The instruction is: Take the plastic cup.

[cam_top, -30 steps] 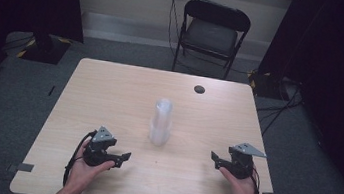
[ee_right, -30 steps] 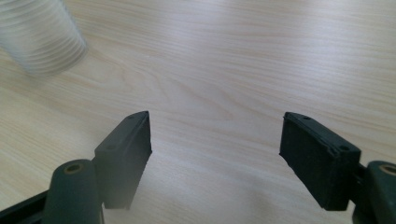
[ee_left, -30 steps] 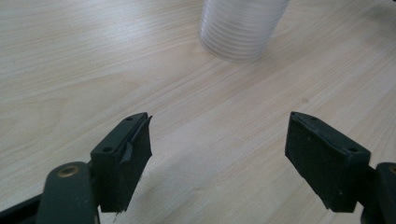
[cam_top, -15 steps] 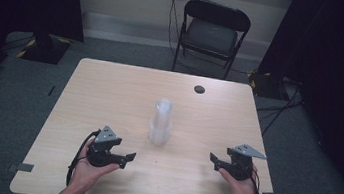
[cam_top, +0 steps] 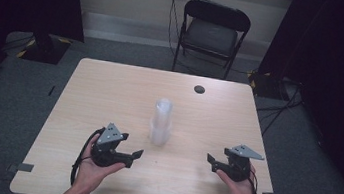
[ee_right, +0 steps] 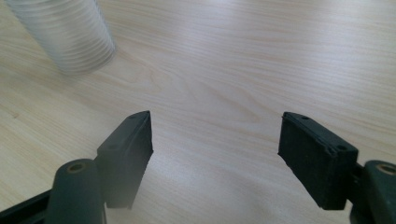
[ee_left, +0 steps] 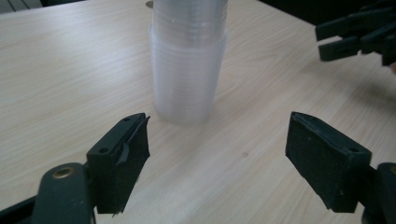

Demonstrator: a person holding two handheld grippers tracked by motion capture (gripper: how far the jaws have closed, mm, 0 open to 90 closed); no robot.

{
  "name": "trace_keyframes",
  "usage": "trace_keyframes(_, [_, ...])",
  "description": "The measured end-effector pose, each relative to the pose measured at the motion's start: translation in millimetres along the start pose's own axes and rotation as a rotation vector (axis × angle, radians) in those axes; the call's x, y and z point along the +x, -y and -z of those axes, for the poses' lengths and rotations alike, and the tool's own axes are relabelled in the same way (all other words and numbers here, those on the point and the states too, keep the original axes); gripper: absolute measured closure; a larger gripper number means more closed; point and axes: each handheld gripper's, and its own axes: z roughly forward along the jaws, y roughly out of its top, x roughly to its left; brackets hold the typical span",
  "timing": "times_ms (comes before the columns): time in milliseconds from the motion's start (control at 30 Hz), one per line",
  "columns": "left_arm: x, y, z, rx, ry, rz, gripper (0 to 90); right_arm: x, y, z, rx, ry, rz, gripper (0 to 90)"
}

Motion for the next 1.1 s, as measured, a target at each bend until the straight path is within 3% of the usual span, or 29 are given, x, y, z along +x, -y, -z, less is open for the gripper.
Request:
trace_keyframes(133, [1.6,-10.9,-1.2,-0.031,0.005,-0.011,20.4,-0.1,-0.1,-0.8,0.002,-0.006,-0.001,26.6])
trace_keyframes(200, [3.0,-15.5,-2.1,-0.024,0.009,-0.021,19.1,0.3,-0.3,-0.6,0.002,-0.006,0.002,26.7])
trace_keyframes(300, [7.8,-22.9,-3.8,-0.032,0.027,0.006,20.5,1.3,-0.8,0.3,-0.005,-0.008,0.003,27.1])
trace_keyframes(433, [11.0,-33.3,-9.2,-0.034,-0.005,-0.026,25.3,1.5,-1.0,0.8,-0.010,-0.011,0.006,27.1])
trace_keyframes(533, [14.5,-43.2,-11.3,-0.060,0.000,-0.001,24.9,0.6,-1.0,-0.1,-0.006,-0.012,0.003,27.1])
trace_keyframes(733, [18.6,-59.1,-14.8,-0.102,-0.010,0.003,22.8,0.5,-0.9,0.0,-0.004,-0.013,0.001,27.1])
trace_keyframes(967, [20.8,-71.7,-22.0,-0.108,-0.027,-0.030,18.3,0.5,-0.2,0.1,-0.003,-0.011,-0.004,27.1])
trace_keyframes(1033, [21.8,-74.9,-25.9,-0.109,-0.049,-0.027,16.5,0.7,-0.3,0.0,-0.003,-0.014,-0.003,27.1])
trace_keyframes(1100, [23.1,-77.9,-29.7,-0.118,-0.039,-0.020,16.7,1.1,-0.2,-0.1,-0.002,-0.015,-0.002,27.3])
